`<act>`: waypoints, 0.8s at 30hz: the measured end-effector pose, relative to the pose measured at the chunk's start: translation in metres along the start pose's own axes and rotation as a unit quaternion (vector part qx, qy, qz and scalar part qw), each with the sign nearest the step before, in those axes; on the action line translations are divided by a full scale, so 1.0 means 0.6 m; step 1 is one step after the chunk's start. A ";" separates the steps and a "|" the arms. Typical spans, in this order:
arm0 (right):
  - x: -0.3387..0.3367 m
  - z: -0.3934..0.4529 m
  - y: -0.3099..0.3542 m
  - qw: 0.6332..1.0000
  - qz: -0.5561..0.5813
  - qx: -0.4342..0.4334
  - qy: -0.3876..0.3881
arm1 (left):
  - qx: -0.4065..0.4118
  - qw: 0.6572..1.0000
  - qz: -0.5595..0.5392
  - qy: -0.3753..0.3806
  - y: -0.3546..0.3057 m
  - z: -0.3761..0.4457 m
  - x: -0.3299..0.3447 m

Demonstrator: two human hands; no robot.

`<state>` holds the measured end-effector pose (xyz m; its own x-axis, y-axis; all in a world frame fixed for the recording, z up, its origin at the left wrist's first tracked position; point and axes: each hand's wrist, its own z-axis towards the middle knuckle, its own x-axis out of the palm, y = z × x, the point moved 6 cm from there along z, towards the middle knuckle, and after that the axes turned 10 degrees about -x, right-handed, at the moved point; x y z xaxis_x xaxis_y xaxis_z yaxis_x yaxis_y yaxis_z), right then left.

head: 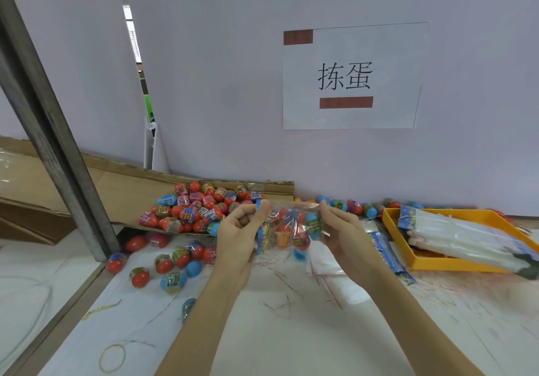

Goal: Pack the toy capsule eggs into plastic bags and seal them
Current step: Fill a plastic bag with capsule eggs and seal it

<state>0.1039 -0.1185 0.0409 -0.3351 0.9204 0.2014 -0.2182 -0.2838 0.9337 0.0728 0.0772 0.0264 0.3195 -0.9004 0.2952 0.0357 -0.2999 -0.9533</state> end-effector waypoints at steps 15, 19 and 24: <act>0.031 -0.018 -0.028 0.979 -0.013 0.073 0.192 | 0.270 0.919 0.261 -0.121 -0.034 -0.025 -0.007; 0.028 -0.019 -0.025 0.976 0.002 0.083 0.201 | 0.262 0.924 0.252 -0.119 -0.038 -0.017 -0.014; 0.029 -0.022 -0.024 0.978 0.007 0.106 0.178 | 0.234 0.943 0.228 -0.068 -0.034 -0.015 -0.015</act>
<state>0.0891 -0.1020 0.0270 -0.6428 0.7542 0.1345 -0.0289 -0.1993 0.9795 0.0607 0.0889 0.0440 0.5206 -0.8435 -0.1323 0.2693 0.3092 -0.9121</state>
